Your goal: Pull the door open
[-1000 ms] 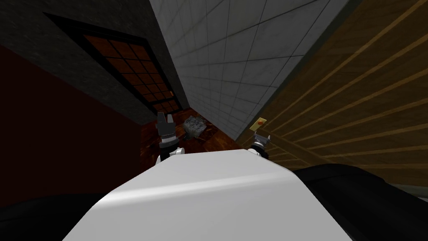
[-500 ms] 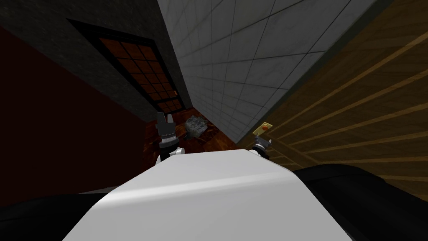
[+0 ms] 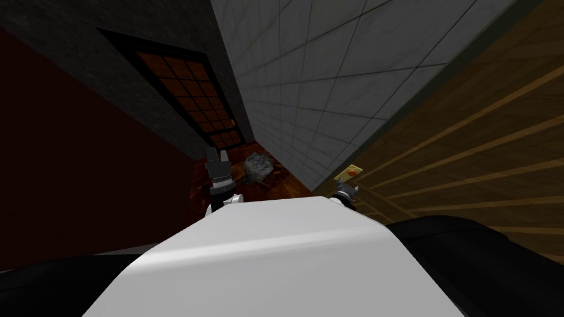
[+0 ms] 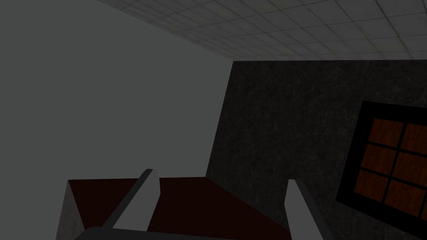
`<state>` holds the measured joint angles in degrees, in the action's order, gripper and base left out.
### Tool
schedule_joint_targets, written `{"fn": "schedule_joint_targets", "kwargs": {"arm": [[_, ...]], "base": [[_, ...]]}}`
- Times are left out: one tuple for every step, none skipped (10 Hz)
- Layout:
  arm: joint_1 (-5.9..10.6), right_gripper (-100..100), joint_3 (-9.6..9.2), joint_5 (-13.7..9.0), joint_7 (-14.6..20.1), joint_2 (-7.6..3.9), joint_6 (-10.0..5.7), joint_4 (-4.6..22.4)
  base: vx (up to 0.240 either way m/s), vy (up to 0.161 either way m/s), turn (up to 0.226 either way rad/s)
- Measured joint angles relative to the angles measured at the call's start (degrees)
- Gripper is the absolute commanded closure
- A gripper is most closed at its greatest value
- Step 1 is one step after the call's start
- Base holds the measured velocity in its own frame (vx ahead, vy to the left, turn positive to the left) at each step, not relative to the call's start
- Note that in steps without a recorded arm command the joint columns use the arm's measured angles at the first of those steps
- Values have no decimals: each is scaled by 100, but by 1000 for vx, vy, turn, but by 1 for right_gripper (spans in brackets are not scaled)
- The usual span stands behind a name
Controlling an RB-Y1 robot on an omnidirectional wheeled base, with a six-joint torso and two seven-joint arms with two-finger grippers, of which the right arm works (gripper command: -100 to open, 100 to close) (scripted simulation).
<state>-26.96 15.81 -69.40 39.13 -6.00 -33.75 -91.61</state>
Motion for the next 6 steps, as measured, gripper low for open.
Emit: {"fn": "schedule_joint_targets", "kwargs": {"arm": [[31,-100,1,8,123,-116,17,102],[61,-100,3,11,212,-205,43,172],[81,-100,5,17,308,-310,71,247],[116,-100,2,26,404,-410,95,333],[156,-100,2,36,518,-533,118,441],[194,-100,-17,66,672,-671,119,581]], "base": [[109,-24,-56],[93,-22,-79],[97,-28,-89],[102,-24,-87],[98,-15,-63],[88,-27,-91]]}}
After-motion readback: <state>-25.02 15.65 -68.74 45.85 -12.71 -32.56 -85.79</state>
